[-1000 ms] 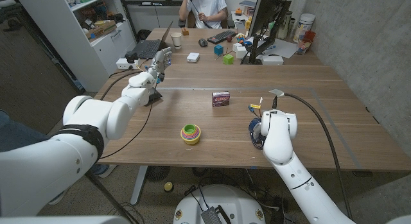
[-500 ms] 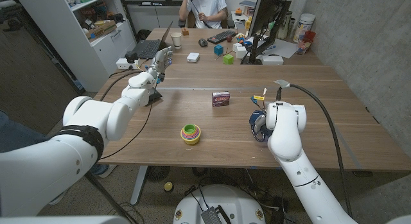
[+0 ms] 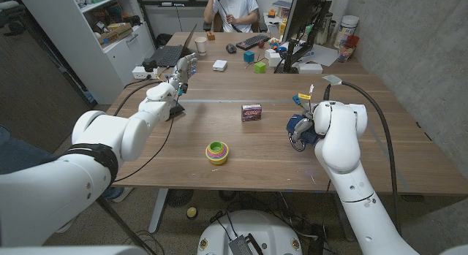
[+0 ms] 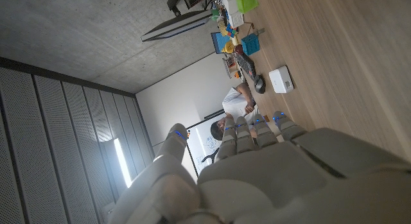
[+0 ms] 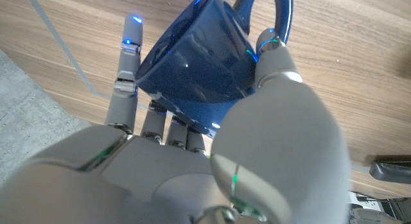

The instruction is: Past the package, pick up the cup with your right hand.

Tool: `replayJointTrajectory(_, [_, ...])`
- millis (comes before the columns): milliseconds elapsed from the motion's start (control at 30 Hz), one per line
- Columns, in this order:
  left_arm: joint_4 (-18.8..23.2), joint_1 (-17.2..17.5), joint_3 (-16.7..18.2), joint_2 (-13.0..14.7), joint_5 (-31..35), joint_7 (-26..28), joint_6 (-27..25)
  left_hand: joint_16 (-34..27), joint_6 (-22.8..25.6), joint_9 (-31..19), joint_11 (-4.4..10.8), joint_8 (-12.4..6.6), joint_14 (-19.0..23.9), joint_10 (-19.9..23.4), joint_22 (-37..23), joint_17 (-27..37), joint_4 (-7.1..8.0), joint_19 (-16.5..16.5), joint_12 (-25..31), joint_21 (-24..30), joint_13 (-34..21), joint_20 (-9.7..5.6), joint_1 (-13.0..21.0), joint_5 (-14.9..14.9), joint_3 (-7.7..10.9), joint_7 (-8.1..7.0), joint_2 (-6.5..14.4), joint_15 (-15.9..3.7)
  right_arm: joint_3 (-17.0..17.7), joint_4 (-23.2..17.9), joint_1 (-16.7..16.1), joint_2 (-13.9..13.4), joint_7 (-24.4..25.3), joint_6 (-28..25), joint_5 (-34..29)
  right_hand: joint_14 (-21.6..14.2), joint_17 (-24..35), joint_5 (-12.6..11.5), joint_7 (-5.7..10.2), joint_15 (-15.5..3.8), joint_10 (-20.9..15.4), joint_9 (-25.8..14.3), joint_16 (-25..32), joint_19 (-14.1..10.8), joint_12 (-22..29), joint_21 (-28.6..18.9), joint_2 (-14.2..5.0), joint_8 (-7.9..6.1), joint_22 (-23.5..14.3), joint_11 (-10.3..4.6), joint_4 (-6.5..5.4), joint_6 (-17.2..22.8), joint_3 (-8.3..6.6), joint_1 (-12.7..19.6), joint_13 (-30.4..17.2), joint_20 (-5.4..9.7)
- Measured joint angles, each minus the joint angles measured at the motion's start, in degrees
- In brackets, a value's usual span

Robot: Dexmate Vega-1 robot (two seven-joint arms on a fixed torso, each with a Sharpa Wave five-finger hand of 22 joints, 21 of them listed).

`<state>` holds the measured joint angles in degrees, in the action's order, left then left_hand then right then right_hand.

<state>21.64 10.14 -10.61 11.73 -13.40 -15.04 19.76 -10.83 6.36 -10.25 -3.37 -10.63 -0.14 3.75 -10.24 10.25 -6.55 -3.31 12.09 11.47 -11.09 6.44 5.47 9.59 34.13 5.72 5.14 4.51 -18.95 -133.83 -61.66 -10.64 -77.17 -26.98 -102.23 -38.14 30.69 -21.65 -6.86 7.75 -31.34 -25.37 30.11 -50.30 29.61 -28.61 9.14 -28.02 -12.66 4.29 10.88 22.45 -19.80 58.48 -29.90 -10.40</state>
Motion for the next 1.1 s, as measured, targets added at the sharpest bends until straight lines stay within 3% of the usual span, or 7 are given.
replayJointTrajectory(367, [-0.04, 0.01, -0.09, -0.26, -0.05, 0.06, -0.30, 0.00, 0.00, 0.00, 0.00, 0.00, 0.00, 0.00, 0.00, 0.00, 0.00, 0.00, 0.00, 0.00, 0.01, 0.00, 0.00, 0.00, 0.00, 0.00, 0.00, 0.00, 5.07, -2.79, 0.30, 7.34, -1.26, 10.39, -1.22, -0.20, 0.28, 0.00, -0.23, 0.20, -0.23, 0.00, 0.25, 0.00, -0.12, -0.84, 0.00, 0.09, 0.00, 0.22, 0.00, 0.23, 0.00, 0.00, -0.26, 0.00])
replayJointTrajectory(500, [-0.14, 0.01, -0.13, -0.28, -0.02, 0.19, -0.77, 0.00, 0.00, 0.00, 0.00, 0.00, 0.00, 0.00, 0.00, 0.00, 0.00, 0.00, 0.00, 0.00, 0.01, 0.00, 0.00, 0.00, 0.00, 0.00, 0.00, 0.00, 7.77, -3.83, 0.37, 13.06, -1.45, 15.66, -2.52, -0.21, 0.57, 0.01, -0.22, 0.20, -0.23, 0.01, 0.18, 0.00, -0.12, -0.89, 0.00, 0.14, 0.00, 0.22, 0.00, 0.23, 0.00, 0.00, -0.26, 0.00])
replayJointTrajectory(567, [-0.17, 0.01, -0.13, -0.28, 0.00, 0.22, -0.84, 0.00, 0.00, 0.00, 0.00, 0.00, 0.00, 0.00, 0.00, 0.00, 0.00, 0.00, 0.00, 0.00, 0.01, 0.00, 0.00, 0.00, 0.00, 0.00, 0.00, 0.00, 8.37, -4.07, 0.44, 14.49, -1.48, 17.18, -3.00, -0.30, 0.62, 0.01, -0.22, 0.11, -0.23, 0.01, -0.06, 0.00, -0.12, -1.24, 0.00, 0.18, 0.00, 0.22, 0.00, 0.23, 0.00, 0.00, -0.38, 0.00])
replayJointTrajectory(600, [-0.21, 0.01, -0.14, -0.28, 0.02, 0.25, -0.97, 0.00, 0.00, 0.00, 0.00, 0.00, 0.00, 0.00, 0.00, 0.00, 0.00, 0.00, 0.00, 0.00, 0.01, 0.00, 0.00, 0.00, 0.00, 0.00, 0.00, 0.00, 9.36, -4.55, 0.60, 17.08, -1.55, 20.26, -3.90, -0.30, 0.69, 0.01, -0.22, 0.11, -0.23, 0.01, -0.06, 0.00, -0.12, -1.33, 0.00, 0.25, 0.00, 0.22, 0.00, 0.23, 0.00, 0.00, -0.49, 0.00])
replayJointTrajectory(833, [-0.47, -0.30, -0.15, -0.32, 0.14, 0.44, -1.73, 0.00, 0.00, 0.00, 0.00, 0.00, 0.00, 0.00, 0.00, 0.00, 0.00, -0.27, 0.00, 0.00, 0.01, 0.26, 0.00, 0.00, 0.00, 0.00, 0.00, 0.00, 11.67, -5.66, 1.10, 23.91, -1.68, 27.72, -6.52, -0.39, 0.82, -0.23, -0.41, 0.02, -0.41, 0.01, -0.48, 0.00, -0.57, -1.79, 0.00, 0.33, 0.01, 0.03, 0.00, 0.41, 0.00, 0.00, -0.53, 0.00])
replayJointTrajectory(1100, [-0.65, -0.66, -0.13, -0.33, 0.32, 0.72, -2.61, 0.00, 0.00, 0.00, 0.00, 0.00, 0.00, 0.00, 0.00, 0.00, 0.00, -0.32, 0.00, 0.00, 0.01, 0.32, 0.00, 0.00, 0.00, 0.00, 0.00, 0.00, 13.19, -6.17, 1.61, 28.47, -1.74, 32.41, -8.41, -0.38, 1.04, -0.23, -0.40, 0.01, -0.41, 0.01, -0.71, 0.00, -0.67, -2.69, 0.00, 0.52, 0.01, 0.02, 0.00, 0.42, 0.00, 0.00, -0.79, 0.00])
